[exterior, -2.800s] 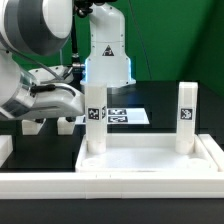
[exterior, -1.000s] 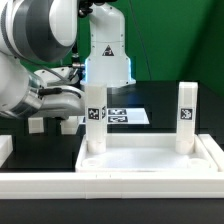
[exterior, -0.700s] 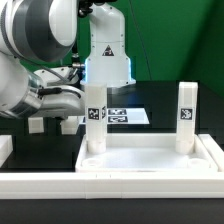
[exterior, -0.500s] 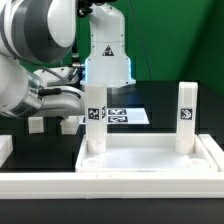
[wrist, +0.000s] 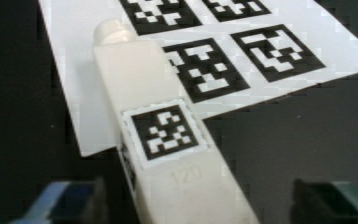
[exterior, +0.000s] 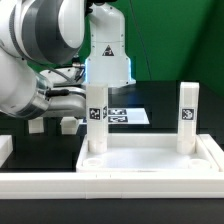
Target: Assemble desk
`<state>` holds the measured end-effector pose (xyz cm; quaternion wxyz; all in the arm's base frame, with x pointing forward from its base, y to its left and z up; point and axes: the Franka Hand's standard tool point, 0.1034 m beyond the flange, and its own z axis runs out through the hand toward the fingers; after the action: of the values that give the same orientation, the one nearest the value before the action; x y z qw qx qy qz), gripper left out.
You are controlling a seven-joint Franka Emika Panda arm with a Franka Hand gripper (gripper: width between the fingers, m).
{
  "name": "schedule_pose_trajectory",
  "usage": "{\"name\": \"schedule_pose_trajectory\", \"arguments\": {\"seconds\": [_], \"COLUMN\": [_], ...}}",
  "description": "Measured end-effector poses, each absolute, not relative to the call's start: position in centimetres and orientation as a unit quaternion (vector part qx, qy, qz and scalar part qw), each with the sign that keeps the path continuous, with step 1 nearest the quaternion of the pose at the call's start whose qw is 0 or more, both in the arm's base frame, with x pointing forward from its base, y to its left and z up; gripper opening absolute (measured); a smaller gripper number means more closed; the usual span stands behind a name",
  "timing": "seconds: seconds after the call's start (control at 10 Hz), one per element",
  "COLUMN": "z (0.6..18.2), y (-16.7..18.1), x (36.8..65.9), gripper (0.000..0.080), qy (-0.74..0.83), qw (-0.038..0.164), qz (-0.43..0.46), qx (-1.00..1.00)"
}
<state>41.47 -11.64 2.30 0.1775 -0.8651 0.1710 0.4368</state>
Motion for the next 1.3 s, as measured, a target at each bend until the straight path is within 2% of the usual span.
{"name": "schedule_pose_trajectory", "arguments": {"seconds": [0.1, 0.4, 0.8, 1.0, 1.1, 1.2, 1.3], "z": [1.9, 0.9, 0.7, 0.7, 0.7, 0.7, 0.7], "y": [-11.6, -11.7, -11.6, -11.6, -11.6, -11.6, -11.6], "x": [41.6, 41.4, 41.4, 41.4, 41.4, 41.4, 41.4], "gripper": [0.0608, 0.0648, 0.0641, 0.0388, 0.0388, 0.0289, 0.0289], "qy": [0.170, 0.171, 0.170, 0.170, 0.170, 0.170, 0.170], "qw": [0.175, 0.170, 0.169, 0.169, 0.169, 0.169, 0.169], "qz": [0.433, 0.429, 0.429, 0.429, 0.429, 0.429, 0.429], "qx": [-0.868, -0.871, -0.871, -0.871, -0.871, -0.871, -0.871]}}
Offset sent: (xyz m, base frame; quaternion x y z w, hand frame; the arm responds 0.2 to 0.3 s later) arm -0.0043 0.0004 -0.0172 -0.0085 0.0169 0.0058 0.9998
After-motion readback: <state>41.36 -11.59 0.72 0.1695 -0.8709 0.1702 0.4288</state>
